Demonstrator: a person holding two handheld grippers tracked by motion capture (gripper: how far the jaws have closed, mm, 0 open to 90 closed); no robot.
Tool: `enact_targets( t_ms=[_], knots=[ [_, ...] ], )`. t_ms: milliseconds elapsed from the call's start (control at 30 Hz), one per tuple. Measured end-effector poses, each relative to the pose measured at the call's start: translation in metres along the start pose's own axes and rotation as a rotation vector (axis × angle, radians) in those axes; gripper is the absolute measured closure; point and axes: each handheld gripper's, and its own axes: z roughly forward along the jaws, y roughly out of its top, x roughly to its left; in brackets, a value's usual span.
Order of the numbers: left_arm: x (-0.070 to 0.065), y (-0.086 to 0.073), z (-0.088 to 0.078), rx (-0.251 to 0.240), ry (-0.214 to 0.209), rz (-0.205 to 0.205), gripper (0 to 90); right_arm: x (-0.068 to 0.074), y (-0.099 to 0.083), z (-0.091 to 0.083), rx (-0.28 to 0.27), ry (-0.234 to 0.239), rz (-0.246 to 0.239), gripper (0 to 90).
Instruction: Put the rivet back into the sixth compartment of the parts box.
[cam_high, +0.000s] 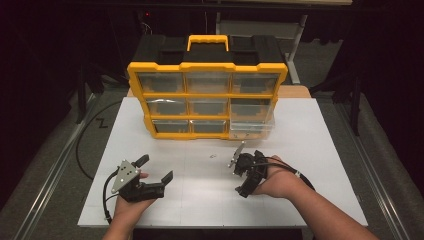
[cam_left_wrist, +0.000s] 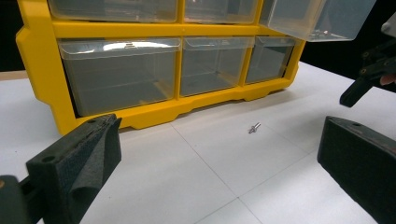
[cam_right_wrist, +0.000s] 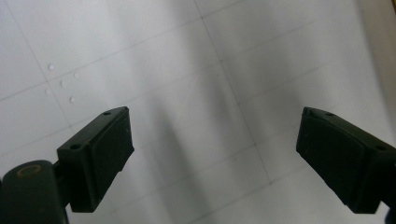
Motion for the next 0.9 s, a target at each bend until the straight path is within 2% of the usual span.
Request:
enact_targets(
  t_ms=[333, 433, 667, 767, 900],
  knots=[
    [0.001, 0.0, -0.001, 0.0, -0.002, 0.001, 0.4, 0.004, 0.03, 0.012, -0.058, -0.022, -0.013, 23.6],
    [0.001, 0.0, -0.001, -0.003, -0.002, -0.001, 0.4, 0.004, 0.04, 0.016, -0.076, -0.042, -0.032, 27.9],
    [0.001, 0.0, -0.001, -0.004, -0.005, 0.0, 0.4, 0.004, 0.064, 0.023, -0.101, -0.076, -0.033, 38.2],
    [0.001, 0.001, -0.001, -0.006, -0.005, -0.002, 0.4, 0.002, 0.072, 0.027, -0.115, -0.093, -0.03, 40.1],
    [0.002, 0.001, -0.001, -0.007, -0.006, -0.002, 0.4, 0.0, 0.079, 0.032, -0.104, -0.114, -0.035, 40.7]
  ],
)
